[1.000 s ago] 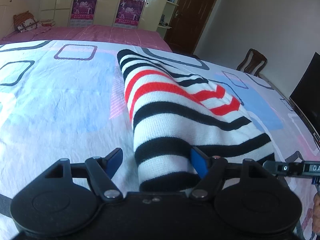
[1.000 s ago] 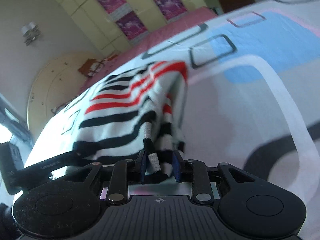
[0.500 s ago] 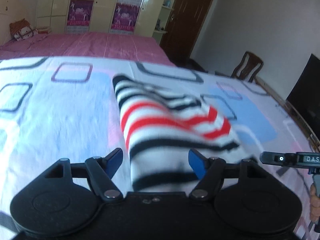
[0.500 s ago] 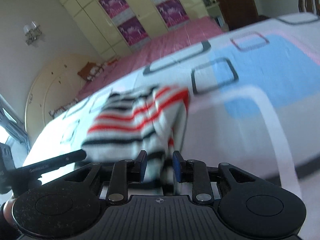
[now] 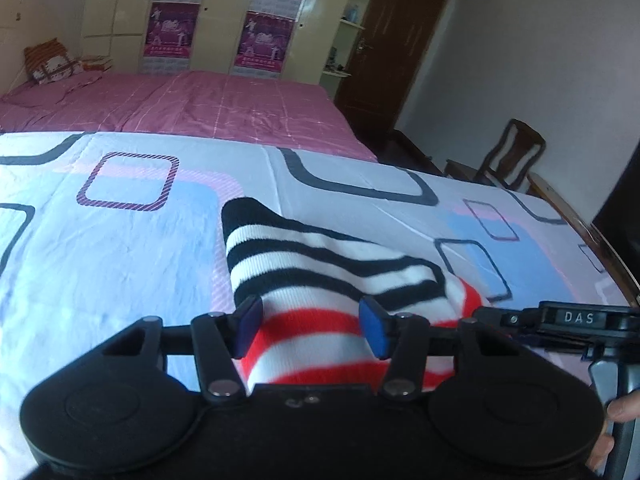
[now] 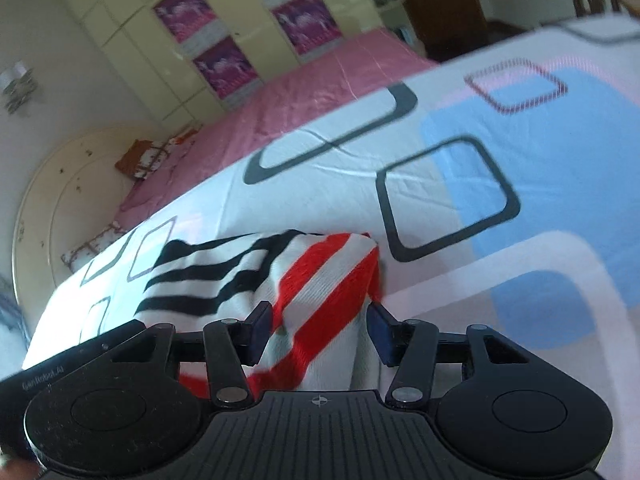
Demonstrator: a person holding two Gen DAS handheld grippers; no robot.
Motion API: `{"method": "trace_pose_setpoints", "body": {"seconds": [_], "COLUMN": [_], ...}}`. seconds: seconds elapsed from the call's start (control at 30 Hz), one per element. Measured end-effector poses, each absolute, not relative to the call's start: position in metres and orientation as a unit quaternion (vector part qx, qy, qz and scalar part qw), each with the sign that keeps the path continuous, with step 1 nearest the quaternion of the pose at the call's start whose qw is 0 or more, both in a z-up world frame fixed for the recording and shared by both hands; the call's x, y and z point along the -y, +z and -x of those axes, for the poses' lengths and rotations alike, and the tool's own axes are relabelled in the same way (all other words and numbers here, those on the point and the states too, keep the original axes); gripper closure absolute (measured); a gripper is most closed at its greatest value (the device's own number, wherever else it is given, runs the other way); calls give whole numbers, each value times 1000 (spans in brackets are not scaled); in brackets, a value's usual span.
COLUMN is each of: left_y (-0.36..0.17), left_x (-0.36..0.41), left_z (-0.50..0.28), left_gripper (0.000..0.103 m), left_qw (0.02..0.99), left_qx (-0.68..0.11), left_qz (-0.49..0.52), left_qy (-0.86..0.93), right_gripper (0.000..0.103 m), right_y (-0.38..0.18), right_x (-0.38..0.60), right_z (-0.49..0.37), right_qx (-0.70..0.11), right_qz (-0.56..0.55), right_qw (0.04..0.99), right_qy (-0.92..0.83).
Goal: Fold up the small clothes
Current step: 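Press the folded bundle flat with the left tool while the right tool holds its edge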
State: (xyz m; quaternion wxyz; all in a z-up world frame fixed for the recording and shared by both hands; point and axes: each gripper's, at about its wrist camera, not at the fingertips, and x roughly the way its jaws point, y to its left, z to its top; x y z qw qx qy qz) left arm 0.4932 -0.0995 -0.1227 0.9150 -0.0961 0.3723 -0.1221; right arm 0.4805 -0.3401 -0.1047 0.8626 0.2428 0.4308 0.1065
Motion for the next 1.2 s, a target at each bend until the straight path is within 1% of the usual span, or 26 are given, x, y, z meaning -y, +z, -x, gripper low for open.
{"method": "trace_pose_setpoints", "body": {"seconds": [0.03,0.07,0.1,0.13,0.2,0.23,0.33,0.37,0.4,0.43,0.47,0.6,0.7,0.8,0.97,1.07,1.2], "left_y": [-127,-134,-140,-148,-154,-155,-155,-156,-155,-155,-154,-154,-154,-152,-143,-142,-151], "left_x": [100,101,99,97,90,90,94,94,93,93,94,95,92,91,94,100,100], "left_z": [-496,-498,-499,-498,-493,-492,-490,-490,-490,-490,-491,-494,-495,-495,-493,-494,-500], "left_gripper": [51,49,49,49,48,48,47,47,46,45,44,41,37,36,37,37,34], "left_qw": [915,914,911,909,910,911,915,916,915,915,915,915,913,912,914,915,907], "left_qx": [-376,-383,-391,-396,-390,-388,-381,-380,-380,-381,-382,-383,-388,-391,-387,-386,-403], "left_qz": [90,83,81,83,101,103,89,89,90,89,85,74,82,84,87,72,77], "left_qy": [-115,-107,-102,-98,-97,-97,-98,-98,-97,-97,-98,-98,-95,-93,-89,-95,-93], "right_gripper": [53,70,75,75,80,80,80,82,91,91,91,91,88,85,83,78,78], "right_y": [-106,-106,-106,-106,-110,-114,-125,-123,-116,-113,-117,-126,-120,-109,-85,-88,-112], "right_x": [338,336,333,328,320,320,332,332,326,317,311,320,329,339,329,322,313], "right_z": [-482,-483,-483,-483,-481,-482,-484,-484,-480,-477,-479,-483,-481,-478,-480,-485,-498], "right_qx": [-426,-422,-418,-412,-401,-398,-394,-391,-378,-363,-368,-375,-370,-359,-334,-341,-387], "right_qz": [-243,-239,-229,-212,-163,-147,-157,-160,-147,-105,-74,-104,-137,-168,-137,-133,-100], "right_qw": [865,867,871,878,893,898,901,902,908,920,921,916,914,915,928,925,911], "right_qy": [108,113,116,120,122,116,91,92,103,107,105,97,91,82,93,101,104]}}
